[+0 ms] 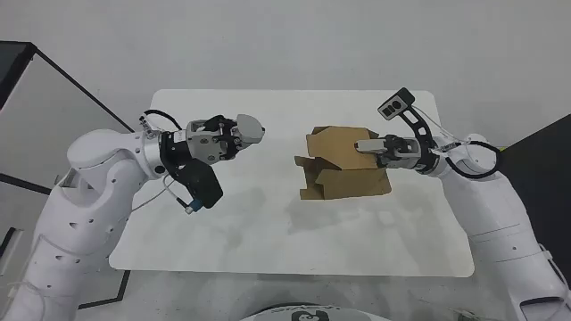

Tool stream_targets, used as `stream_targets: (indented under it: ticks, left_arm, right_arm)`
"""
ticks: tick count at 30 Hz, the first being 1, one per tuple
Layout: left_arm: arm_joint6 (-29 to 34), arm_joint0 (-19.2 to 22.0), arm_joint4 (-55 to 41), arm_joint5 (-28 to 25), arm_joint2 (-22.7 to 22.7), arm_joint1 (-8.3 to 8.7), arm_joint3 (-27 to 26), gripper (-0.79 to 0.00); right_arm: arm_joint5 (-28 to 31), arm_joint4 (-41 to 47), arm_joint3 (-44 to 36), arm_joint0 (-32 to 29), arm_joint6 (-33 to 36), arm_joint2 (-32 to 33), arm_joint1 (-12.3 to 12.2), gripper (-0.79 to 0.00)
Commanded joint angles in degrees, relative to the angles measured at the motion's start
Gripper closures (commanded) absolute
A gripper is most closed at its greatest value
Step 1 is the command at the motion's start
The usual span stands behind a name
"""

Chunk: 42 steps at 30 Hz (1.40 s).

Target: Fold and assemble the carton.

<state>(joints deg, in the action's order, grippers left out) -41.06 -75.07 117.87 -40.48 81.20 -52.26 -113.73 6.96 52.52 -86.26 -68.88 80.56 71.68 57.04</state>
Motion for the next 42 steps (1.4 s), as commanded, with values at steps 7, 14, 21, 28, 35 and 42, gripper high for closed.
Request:
stream_targets:
  ticks: [7,14,21,28,35,42]
  left_arm:
    - [6.21,0.06,-10.06,-8.14,0.2,-0.3,-0.41,0.0]
    - [16.72,-1.41,-24.54,-17.52,1.02,-0.29,1.99,0.0]
    - [33.7,-2.29,-41.79,-17.52,0.11,0.2,0.44,0.0]
    - [35.22,-3.62,-52.98,-17.29,-1.06,0.03,1.27,0.0]
    - [46.66,-2.24,-66.0,-16.6,-1.81,0.64,-0.8,0.0]
    - [46.7,-2.34,-65.92,-16.24,-2.0,0.61,-1.13,0.0]
  right_arm:
    - [0.0,0.0,0.0,0.0,0.0,0.0,0.0,0.0]
    - [0.0,0.0,0.0,0.0,0.0,0.0,0.0,0.0]
    - [0.0,0.0,0.0,0.0,0.0,0.0,0.0,0.0]
    - [0.99,-1.08,-0.99,0.02,-0.7,0.15,0.0,0.0]
    - [12.88,-8.21,-4.42,-0.55,-0.56,2.39,-0.11,0.0]
    - [16.21,-11.95,-5.48,-0.68,-2.31,3.26,-0.2,0.0]
